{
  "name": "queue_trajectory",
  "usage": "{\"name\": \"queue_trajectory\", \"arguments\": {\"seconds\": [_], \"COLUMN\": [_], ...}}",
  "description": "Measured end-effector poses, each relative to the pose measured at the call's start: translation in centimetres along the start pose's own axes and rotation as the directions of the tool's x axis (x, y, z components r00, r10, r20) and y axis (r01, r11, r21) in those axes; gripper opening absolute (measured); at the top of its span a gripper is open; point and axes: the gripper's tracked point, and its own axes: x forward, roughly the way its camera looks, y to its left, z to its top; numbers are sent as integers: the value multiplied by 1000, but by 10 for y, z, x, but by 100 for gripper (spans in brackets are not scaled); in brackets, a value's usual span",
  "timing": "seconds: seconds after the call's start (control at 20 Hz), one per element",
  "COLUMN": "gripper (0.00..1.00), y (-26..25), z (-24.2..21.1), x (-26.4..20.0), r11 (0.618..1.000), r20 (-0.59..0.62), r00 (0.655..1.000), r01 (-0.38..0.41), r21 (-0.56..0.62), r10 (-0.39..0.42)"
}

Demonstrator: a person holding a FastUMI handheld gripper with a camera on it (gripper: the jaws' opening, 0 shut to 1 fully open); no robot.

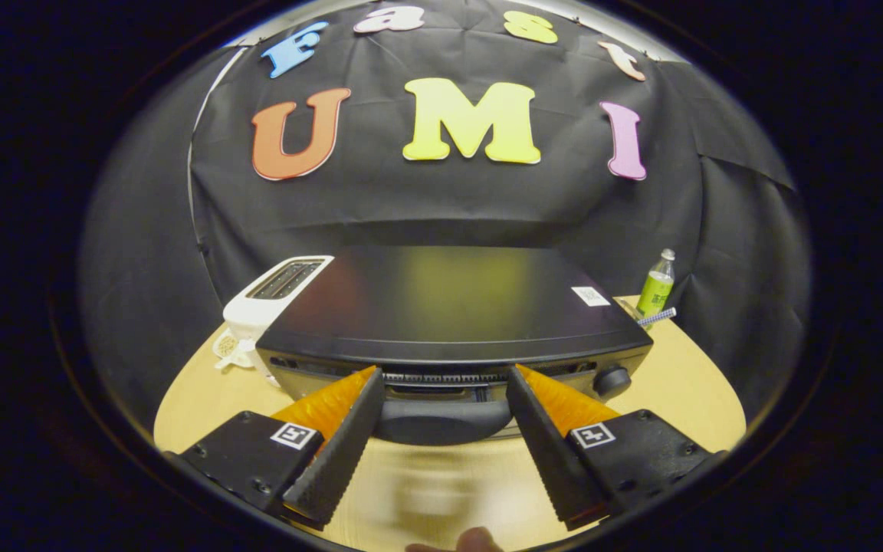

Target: Open the toaster oven, put the food inside, and close the toaster oven door.

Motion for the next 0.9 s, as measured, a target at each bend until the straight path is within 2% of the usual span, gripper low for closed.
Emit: {"name": "queue_trajectory", "arguments": {"seconds": [0.35,0.5,0.6,0.7,0.9], "gripper": [100,100,100,100,100], "y": [-1,-2,-1,-8,-18], "z": [-71,-114,-139,-139,-111], "x": [-45,-55,-59,-69,-91], "r11": [1000,999,997,996,993], "r20": [-85,-180,-257,-249,-195], "r00": [996,983,964,966,975], "r01": [-8,-32,-75,-86,-112], "r21": [-29,-30,-35,-30,-23], "r10": [5,26,64,76,106]}}
